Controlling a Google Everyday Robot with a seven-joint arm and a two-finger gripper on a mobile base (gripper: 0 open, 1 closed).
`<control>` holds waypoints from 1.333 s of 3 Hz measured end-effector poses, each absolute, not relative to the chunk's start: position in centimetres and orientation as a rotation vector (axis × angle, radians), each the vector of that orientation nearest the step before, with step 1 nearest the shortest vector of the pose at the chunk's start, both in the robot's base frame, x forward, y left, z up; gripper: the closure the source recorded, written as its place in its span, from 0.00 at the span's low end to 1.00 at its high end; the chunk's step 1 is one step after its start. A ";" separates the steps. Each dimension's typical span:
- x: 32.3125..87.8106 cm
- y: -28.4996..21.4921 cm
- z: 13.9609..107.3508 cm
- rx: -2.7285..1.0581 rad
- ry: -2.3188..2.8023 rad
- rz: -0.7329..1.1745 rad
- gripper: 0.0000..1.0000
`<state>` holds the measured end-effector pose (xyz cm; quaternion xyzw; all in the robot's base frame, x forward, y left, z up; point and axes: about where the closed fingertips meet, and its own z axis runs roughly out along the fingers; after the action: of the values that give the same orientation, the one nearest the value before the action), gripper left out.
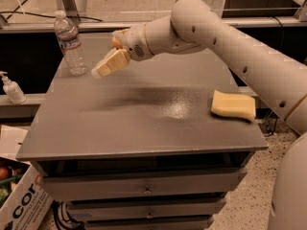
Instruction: Knock water bottle over
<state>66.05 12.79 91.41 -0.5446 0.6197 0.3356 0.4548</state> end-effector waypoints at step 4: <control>71.6 21.8 91.5 -1.233 1.400 0.912 0.00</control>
Offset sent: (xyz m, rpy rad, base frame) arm 0.0476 0.0546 0.0078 0.1627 -0.0603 -0.0594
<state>71.60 21.83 91.51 -0.5116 0.5807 0.3784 0.5078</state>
